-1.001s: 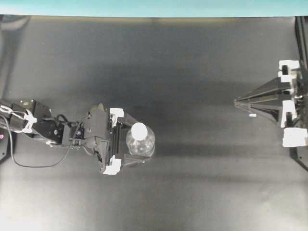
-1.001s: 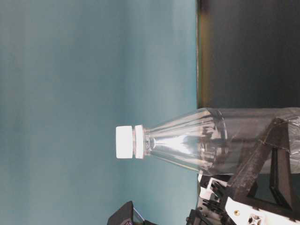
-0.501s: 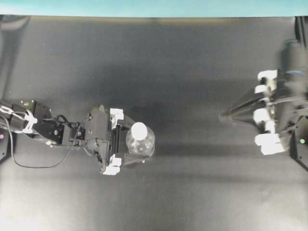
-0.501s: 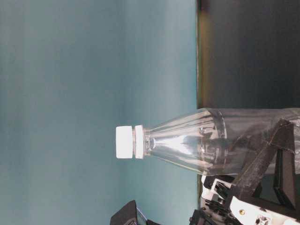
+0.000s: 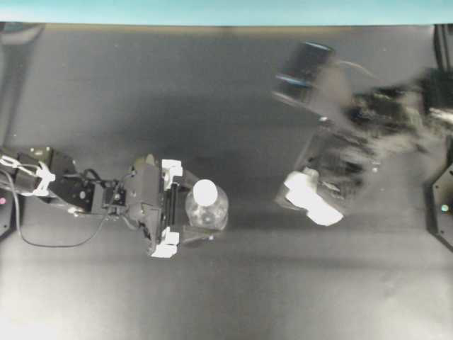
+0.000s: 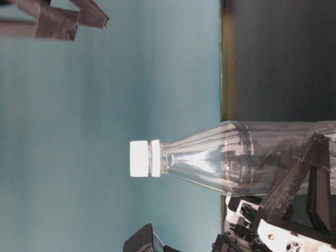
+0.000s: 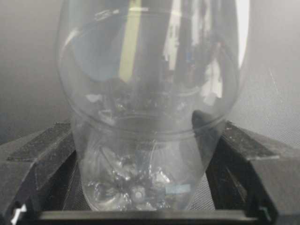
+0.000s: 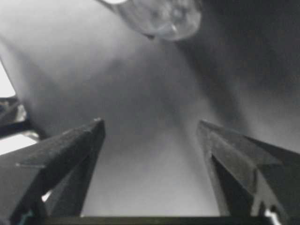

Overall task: Open the bottle cap by holding the bottle with the left arm and twisting the cap with the right arm.
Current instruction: 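Swing the right gripper over the bottle and close on the white cap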

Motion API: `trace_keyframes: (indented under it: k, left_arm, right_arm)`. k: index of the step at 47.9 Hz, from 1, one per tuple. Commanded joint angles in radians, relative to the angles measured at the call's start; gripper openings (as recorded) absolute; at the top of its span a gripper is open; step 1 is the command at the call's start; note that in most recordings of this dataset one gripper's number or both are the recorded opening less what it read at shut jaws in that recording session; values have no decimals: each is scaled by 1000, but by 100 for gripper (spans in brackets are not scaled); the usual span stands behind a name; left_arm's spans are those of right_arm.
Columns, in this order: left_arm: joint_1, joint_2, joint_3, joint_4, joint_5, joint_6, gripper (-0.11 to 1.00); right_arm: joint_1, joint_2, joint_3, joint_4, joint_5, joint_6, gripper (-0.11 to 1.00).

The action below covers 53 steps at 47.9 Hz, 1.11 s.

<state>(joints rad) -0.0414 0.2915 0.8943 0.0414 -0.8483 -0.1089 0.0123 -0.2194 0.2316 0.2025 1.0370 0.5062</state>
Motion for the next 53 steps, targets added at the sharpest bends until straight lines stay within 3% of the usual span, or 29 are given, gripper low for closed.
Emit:
trace_keyframes:
  k: [1,11,23,37,53]
  left_arm:
    - [-6,0,-5,5,6,-5,84]
    - [-6,-2,-2,3,6,-5,84]
    - [-6,-2,0,3,6,-11,84]
    - [-6,-2,2,3,8,-12,84]
    - [-6,-2,2,5,15,-12,84]
  right_arm:
    - [-15,72,-112,3,86,74,74]
    - [-12,224,-339,2,172,152,74]
    - [-5,373,-503,0,259,304,74]
    - [17,454,-578,0,276,353,74]
    - [21,506,-581,-5,279,357,74]
